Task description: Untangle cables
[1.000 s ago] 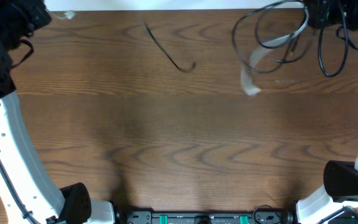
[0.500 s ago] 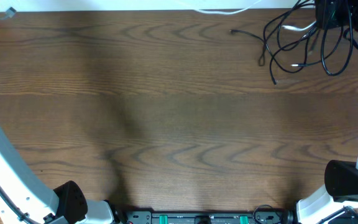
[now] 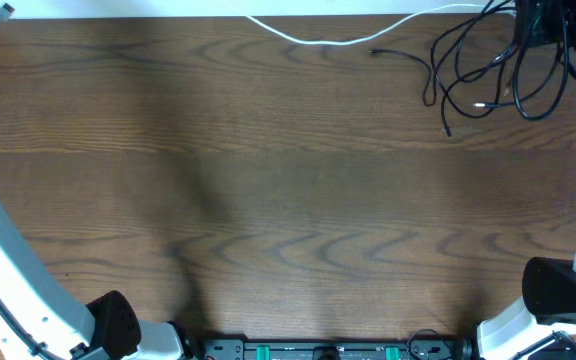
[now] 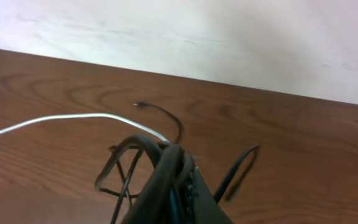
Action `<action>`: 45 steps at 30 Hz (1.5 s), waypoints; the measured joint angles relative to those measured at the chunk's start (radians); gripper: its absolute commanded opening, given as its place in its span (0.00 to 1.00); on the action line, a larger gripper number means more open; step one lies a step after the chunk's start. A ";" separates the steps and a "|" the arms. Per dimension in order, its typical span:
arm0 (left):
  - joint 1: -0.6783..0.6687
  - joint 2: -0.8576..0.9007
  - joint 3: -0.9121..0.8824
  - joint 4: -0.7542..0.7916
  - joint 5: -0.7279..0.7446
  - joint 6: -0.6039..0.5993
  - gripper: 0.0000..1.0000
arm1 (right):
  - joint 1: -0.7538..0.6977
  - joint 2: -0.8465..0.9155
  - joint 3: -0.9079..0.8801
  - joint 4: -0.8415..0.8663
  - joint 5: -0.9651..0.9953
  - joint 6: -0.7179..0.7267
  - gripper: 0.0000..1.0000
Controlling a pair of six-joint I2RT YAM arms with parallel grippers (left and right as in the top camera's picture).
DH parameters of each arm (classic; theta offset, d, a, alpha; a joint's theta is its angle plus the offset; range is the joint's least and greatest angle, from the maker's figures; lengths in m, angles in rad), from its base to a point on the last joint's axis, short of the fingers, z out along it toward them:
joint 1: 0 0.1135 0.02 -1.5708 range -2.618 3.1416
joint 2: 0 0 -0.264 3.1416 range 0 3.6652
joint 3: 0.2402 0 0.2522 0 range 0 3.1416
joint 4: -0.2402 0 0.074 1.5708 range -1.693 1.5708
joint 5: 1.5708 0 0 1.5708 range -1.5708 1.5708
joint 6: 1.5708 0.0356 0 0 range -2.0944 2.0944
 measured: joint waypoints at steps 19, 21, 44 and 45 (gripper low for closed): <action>-0.370 0.004 0.000 0.087 0.082 -0.001 0.07 | 0.018 0.034 -0.102 -0.090 -0.015 0.000 0.01; -0.422 0.006 0.000 0.097 0.073 0.000 0.08 | 0.032 0.056 -0.169 -0.058 -0.018 0.000 0.02; -0.637 0.109 0.006 0.061 -0.034 0.026 0.07 | 0.322 0.083 -0.236 0.246 -0.363 -0.076 0.71; -0.653 0.123 0.006 0.062 -0.034 0.026 0.07 | 0.324 0.083 -0.236 0.255 -0.383 -0.076 0.71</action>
